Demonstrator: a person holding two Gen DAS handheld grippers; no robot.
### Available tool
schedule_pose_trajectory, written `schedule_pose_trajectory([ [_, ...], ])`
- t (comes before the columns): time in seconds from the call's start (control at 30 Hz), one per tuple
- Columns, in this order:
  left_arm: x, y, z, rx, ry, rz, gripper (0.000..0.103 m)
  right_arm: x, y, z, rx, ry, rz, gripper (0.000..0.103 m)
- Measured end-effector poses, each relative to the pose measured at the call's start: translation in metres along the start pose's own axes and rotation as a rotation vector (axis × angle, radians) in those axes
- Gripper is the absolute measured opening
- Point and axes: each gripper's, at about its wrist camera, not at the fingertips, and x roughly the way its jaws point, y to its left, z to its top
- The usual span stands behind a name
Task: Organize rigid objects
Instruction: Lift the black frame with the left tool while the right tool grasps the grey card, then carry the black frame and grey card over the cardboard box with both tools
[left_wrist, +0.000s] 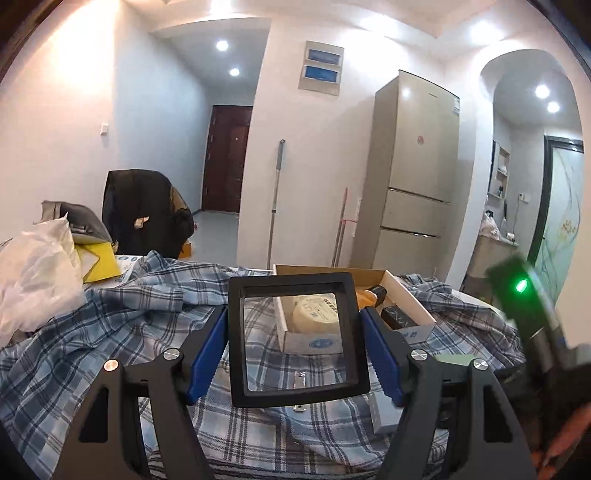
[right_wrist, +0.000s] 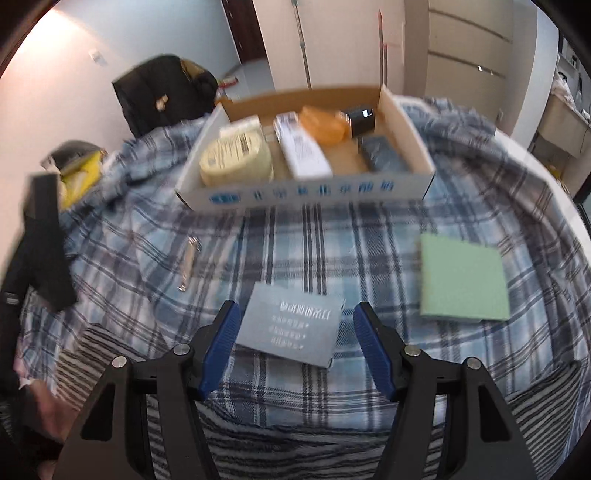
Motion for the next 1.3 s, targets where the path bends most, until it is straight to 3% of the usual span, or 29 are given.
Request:
schedule_pose_trajectory([
  [0.1,0.001,0.000,0.000,-0.001,0.005,-0.002,0.073,0.010,-0.001,0.000,0.035,0.040,0.006,0.063],
  [0.37,-0.009,-0.007,0.001,0.045,-0.048,0.034,0.073,0.020,0.005,0.001,0.029,0.036,-0.041,0.063],
  [0.77,-0.002,-0.004,-0.001,0.026,-0.008,0.036,0.073,0.032,0.011,-0.002,0.039,0.067,-0.032,0.067],
  [1.03,-0.002,-0.004,-0.001,0.023,-0.006,0.037,0.073,0.030,0.014,-0.004,-0.004,0.041,-0.066,0.065],
  [1.3,-0.001,-0.003,-0.001,0.024,-0.003,0.037,0.073,-0.006,-0.015,0.002,-0.034,-0.030,-0.070,0.065],
])
